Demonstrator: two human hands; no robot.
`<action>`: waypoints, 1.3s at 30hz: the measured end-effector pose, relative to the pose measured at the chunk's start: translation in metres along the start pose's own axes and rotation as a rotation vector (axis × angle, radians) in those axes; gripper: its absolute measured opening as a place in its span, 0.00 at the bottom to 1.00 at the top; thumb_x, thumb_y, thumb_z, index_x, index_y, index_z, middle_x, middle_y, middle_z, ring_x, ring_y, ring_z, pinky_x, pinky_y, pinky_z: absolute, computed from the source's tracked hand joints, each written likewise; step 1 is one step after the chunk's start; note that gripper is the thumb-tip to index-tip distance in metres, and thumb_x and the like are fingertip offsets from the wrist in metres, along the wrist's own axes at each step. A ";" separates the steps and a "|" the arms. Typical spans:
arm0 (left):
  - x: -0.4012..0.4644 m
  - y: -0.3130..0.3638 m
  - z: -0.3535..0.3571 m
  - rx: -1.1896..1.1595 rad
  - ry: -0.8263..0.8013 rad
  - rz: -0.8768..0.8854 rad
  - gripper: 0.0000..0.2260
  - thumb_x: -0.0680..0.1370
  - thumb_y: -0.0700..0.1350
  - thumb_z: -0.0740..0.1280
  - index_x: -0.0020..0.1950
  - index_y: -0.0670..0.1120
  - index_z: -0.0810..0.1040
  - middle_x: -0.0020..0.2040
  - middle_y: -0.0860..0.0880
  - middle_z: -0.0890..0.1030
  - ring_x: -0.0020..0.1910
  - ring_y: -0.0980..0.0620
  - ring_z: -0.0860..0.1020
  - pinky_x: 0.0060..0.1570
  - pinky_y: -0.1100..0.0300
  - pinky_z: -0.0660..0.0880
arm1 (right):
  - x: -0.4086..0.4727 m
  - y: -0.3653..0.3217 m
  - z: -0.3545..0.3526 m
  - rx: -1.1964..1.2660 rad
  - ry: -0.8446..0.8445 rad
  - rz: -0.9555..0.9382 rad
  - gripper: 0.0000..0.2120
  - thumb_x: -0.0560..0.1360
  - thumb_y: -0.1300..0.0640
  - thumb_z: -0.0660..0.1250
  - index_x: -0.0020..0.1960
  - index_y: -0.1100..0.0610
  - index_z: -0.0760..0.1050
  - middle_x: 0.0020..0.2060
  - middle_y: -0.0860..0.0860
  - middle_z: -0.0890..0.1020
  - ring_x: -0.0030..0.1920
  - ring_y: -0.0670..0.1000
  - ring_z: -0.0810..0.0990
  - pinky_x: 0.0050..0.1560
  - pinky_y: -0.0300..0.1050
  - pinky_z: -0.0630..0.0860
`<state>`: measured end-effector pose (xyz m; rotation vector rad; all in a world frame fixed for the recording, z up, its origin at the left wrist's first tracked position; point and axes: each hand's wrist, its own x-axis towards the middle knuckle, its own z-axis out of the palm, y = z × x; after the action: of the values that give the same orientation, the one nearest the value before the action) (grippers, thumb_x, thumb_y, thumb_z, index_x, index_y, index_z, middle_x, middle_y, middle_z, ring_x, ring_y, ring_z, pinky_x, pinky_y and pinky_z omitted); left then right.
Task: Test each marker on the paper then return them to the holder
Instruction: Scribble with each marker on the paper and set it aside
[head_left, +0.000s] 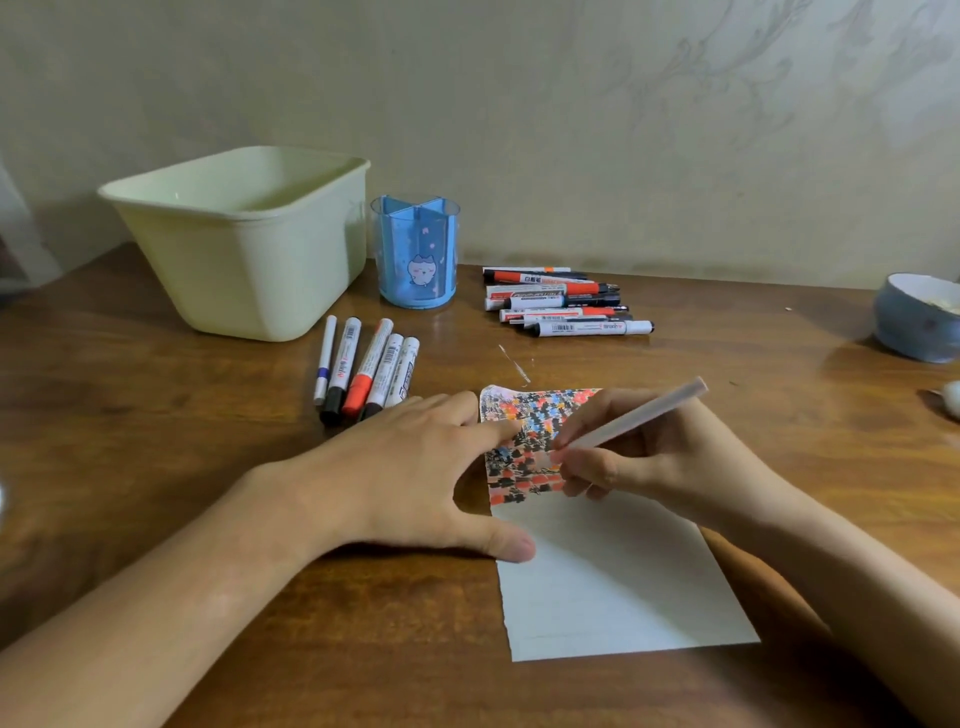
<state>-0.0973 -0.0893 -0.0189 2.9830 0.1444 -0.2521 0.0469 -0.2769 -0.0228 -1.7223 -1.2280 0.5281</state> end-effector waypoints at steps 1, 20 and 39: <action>0.000 0.001 0.001 0.004 0.000 -0.007 0.48 0.65 0.80 0.58 0.79 0.61 0.50 0.54 0.59 0.63 0.56 0.58 0.65 0.57 0.59 0.67 | 0.000 0.001 0.001 -0.011 0.001 -0.004 0.10 0.72 0.54 0.73 0.49 0.59 0.82 0.41 0.56 0.86 0.41 0.55 0.87 0.40 0.48 0.84; 0.001 0.002 0.002 -0.008 0.010 -0.012 0.48 0.65 0.79 0.60 0.80 0.59 0.51 0.61 0.59 0.65 0.61 0.58 0.65 0.56 0.61 0.62 | -0.002 0.004 0.016 -0.102 0.025 -0.007 0.03 0.74 0.61 0.73 0.45 0.55 0.81 0.37 0.53 0.85 0.36 0.52 0.86 0.39 0.42 0.80; 0.001 0.002 0.001 -0.002 0.026 -0.009 0.49 0.65 0.79 0.60 0.80 0.59 0.52 0.51 0.61 0.62 0.52 0.61 0.61 0.52 0.62 0.61 | -0.002 0.001 0.018 -0.161 0.024 -0.023 0.04 0.74 0.62 0.73 0.44 0.54 0.81 0.35 0.50 0.85 0.35 0.50 0.85 0.38 0.40 0.80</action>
<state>-0.0967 -0.0916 -0.0201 2.9857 0.1603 -0.2135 0.0335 -0.2709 -0.0328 -1.8407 -1.3011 0.4026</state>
